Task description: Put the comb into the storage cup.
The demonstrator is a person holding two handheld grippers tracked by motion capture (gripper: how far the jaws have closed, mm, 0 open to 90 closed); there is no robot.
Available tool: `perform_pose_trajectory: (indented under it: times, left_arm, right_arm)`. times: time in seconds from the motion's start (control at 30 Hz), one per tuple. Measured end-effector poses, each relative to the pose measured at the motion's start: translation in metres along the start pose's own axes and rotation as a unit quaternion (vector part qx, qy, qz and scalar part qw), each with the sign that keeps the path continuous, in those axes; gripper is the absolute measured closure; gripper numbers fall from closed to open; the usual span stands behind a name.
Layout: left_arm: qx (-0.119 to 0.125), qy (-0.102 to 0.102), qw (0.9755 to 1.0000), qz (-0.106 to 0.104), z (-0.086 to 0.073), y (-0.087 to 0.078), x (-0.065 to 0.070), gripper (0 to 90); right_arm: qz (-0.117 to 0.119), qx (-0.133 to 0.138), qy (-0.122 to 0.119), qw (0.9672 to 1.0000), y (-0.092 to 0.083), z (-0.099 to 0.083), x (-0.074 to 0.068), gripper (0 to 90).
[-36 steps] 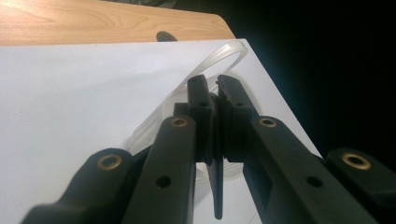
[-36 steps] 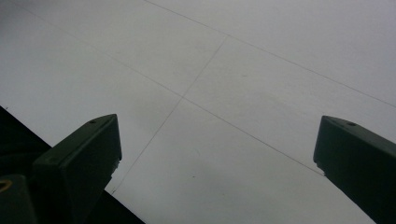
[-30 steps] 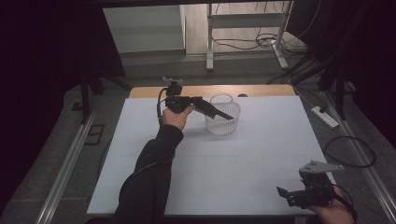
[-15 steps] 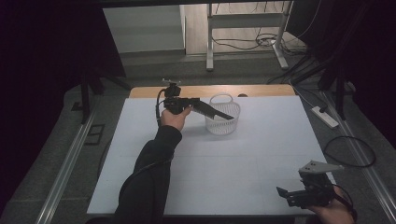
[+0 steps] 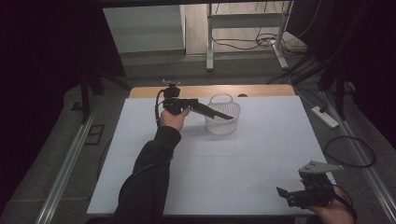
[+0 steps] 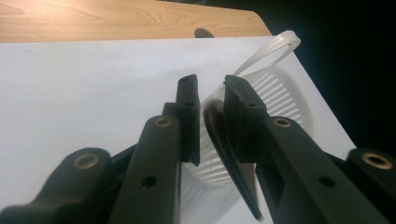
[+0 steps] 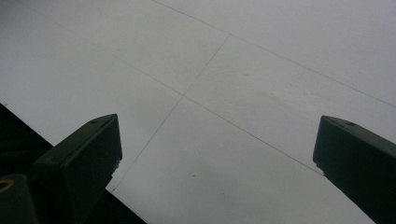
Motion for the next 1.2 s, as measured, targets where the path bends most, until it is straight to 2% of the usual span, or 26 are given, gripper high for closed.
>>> perform_pose_trajectory:
  times: [0.23,0.57,0.6,0.7,0.93,1.2]
  left_arm:
    - [0.002,0.000,0.9999,0.014,0.000,-0.002,-0.003,69.8]
    - [-0.005,0.016,0.9995,0.027,-0.001,-0.002,-0.004,59.0]
    - [-0.005,0.023,0.9991,0.035,-0.001,-0.003,-0.004,57.5]
    - [-0.006,0.029,0.9988,0.038,0.000,-0.004,-0.003,51.9]
    - [-0.005,0.056,0.9966,0.060,0.001,-0.009,0.000,37.0]
    - [-0.002,0.071,0.9959,0.056,-0.001,-0.018,0.003,21.4]
  right_arm:
    - [-0.001,-0.001,0.000,1.0000,0.000,0.000,0.000,1.4]
    - [0.000,-0.001,0.000,1.0000,0.000,0.000,0.000,1.4]
    - [-0.001,-0.001,-0.001,1.0000,0.000,0.000,0.000,1.4]
    - [0.000,-0.001,-0.001,1.0000,0.000,0.000,0.000,1.4]
    - [-0.001,-0.001,0.000,1.0000,0.000,0.000,0.000,1.1]
    - [-0.003,-0.001,0.001,1.0000,0.000,0.000,0.000,0.2]
Point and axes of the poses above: each handheld gripper's, and its own axes: y roughly forward along the jaws, z roughly out of its top, x roughly to its right, the point moved 10 cm from there along y, roughly forward along the jaws, and after that the axes turned 15 degrees about -x, right-handed, at the moved point
